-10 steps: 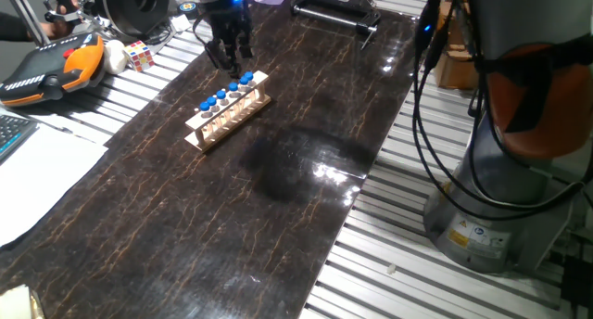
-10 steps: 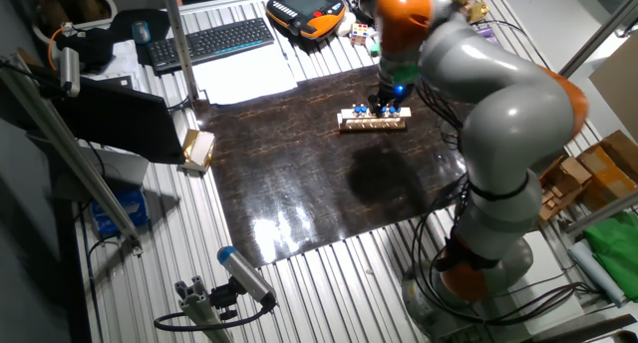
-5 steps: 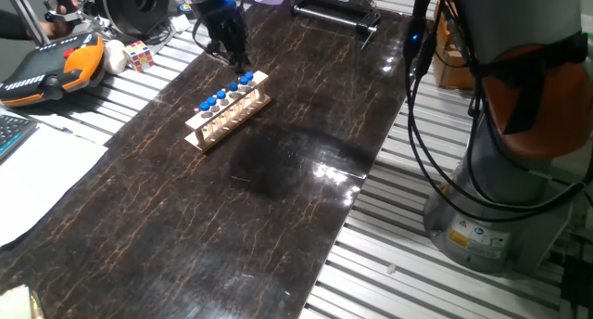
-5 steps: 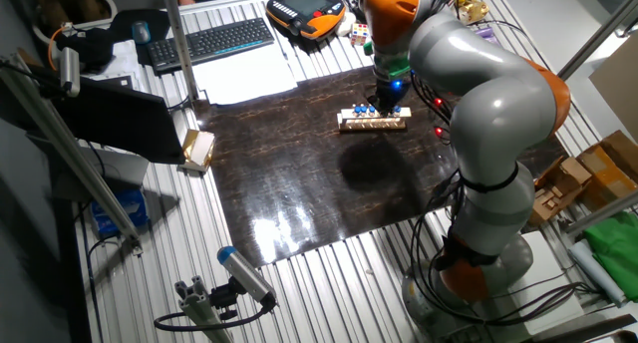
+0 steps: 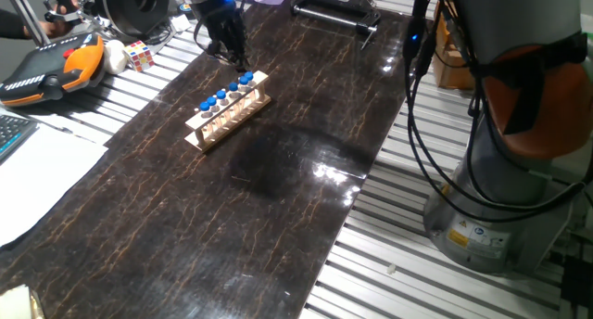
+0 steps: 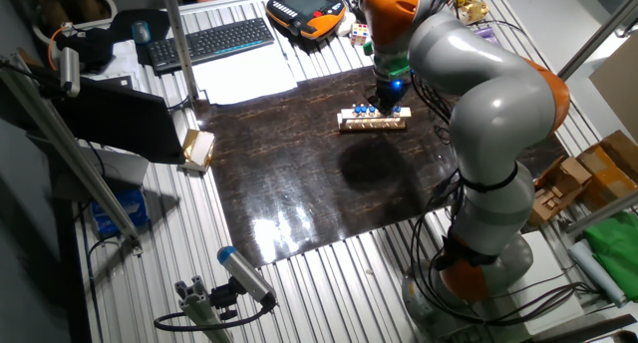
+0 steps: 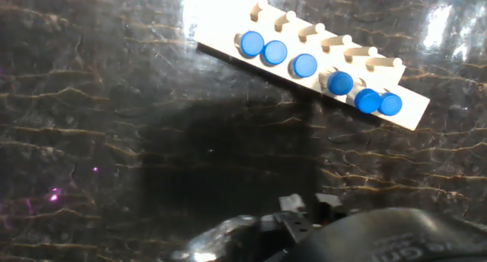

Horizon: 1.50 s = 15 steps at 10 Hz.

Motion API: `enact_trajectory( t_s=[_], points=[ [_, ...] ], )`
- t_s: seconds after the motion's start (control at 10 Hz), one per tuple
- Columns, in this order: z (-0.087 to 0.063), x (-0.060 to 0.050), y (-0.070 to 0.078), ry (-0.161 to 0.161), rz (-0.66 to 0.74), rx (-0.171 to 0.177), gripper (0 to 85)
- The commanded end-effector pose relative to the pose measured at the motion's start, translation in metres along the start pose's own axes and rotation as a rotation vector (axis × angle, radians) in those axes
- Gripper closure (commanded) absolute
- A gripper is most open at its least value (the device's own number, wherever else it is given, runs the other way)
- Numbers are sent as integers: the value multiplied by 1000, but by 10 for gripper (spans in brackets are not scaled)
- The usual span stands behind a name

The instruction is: Shake the test tube

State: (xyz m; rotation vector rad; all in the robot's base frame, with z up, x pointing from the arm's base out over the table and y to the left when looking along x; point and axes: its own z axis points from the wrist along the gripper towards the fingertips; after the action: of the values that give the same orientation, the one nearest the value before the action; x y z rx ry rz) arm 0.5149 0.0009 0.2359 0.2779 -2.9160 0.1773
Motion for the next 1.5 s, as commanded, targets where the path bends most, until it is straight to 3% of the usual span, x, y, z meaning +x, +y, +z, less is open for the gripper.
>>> enact_trajectory(
  t_s=[0.0, 0.2, 0.4, 0.5, 0.6, 0.8, 0.9, 1.2, 1.4],
  points=[
    [0, 0, 0, 0, 0, 0, 843],
    [0, 0, 0, -5, -3, -2, 843],
    [0, 0, 0, -44, -46, -22, 843],
    [0, 0, 0, -28, -86, -30, 843],
    [0, 0, 0, -48, -120, -64, 843],
    [0, 0, 0, -2, -162, -79, 843],
    [0, 0, 0, -1, -172, -62, 843],
    [0, 0, 0, -41, -140, -64, 843],
    [0, 0, 0, -97, -114, -55, 843]
  ],
)
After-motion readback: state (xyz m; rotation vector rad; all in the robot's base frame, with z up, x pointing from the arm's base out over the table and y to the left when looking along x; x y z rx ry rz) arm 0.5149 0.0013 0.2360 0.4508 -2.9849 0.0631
